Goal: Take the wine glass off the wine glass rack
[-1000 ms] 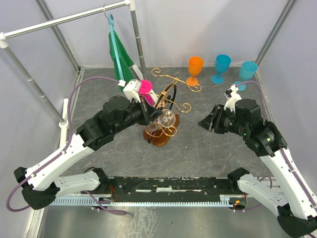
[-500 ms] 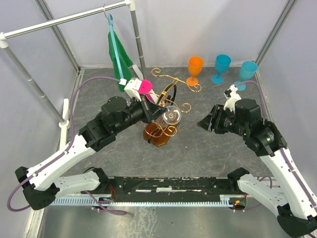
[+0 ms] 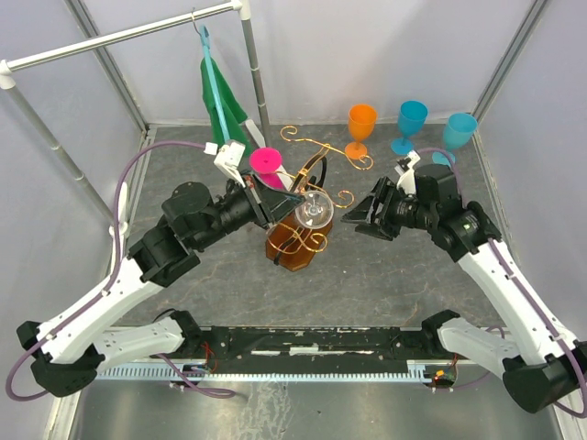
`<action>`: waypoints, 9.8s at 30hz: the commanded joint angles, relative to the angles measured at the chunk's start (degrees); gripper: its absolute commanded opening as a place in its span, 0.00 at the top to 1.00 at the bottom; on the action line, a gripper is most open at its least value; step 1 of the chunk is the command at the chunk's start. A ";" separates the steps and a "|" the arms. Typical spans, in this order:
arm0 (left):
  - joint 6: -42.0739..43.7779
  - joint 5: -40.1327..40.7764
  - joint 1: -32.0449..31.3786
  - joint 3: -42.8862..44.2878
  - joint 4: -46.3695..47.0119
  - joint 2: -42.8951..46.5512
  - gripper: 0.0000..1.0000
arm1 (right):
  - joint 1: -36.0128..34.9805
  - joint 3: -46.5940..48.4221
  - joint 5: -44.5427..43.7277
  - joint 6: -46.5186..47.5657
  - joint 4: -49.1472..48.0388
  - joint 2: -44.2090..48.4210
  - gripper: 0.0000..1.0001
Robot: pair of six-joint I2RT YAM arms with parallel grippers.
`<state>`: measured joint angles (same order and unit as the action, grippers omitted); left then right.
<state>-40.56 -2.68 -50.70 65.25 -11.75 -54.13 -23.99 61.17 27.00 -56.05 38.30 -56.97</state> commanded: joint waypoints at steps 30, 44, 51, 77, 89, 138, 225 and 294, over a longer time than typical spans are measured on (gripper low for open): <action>17.67 -13.35 0.25 10.40 0.03 1.73 0.97 | 3.87 7.30 11.06 -28.88 -9.28 -0.69 0.30; 26.23 -17.83 0.29 14.76 3.18 -1.45 0.97 | 3.80 8.11 12.59 -43.33 -10.40 -3.03 0.23; 26.51 -20.92 0.26 15.58 3.63 -2.38 0.97 | 3.26 7.39 14.04 -48.35 -16.18 -5.19 0.12; 27.87 -26.60 0.20 16.18 6.71 -2.67 0.97 | -1.67 4.25 15.10 -55.73 -27.85 -10.31 0.23; 27.06 -28.26 0.29 14.80 7.41 -1.69 0.97 | -1.72 5.09 15.27 -55.90 -30.81 -11.66 0.37; 28.89 -14.25 0.25 12.45 -4.01 12.81 0.19 | 35.52 19.38 -29.09 23.51 -9.91 -7.95 0.48; 35.58 1.68 0.24 13.39 -11.01 7.81 0.05 | 16.18 -0.57 -37.45 58.38 -90.90 -37.69 0.00; 16.75 27.37 0.25 17.36 -29.38 14.11 0.07 | -6.17 78.43 26.79 19.27 12.28 -69.91 0.48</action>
<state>-22.48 23.62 -50.54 80.66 -41.93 -40.69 -29.74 138.85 51.37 -38.48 49.95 -126.45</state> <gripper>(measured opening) 0.924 0.543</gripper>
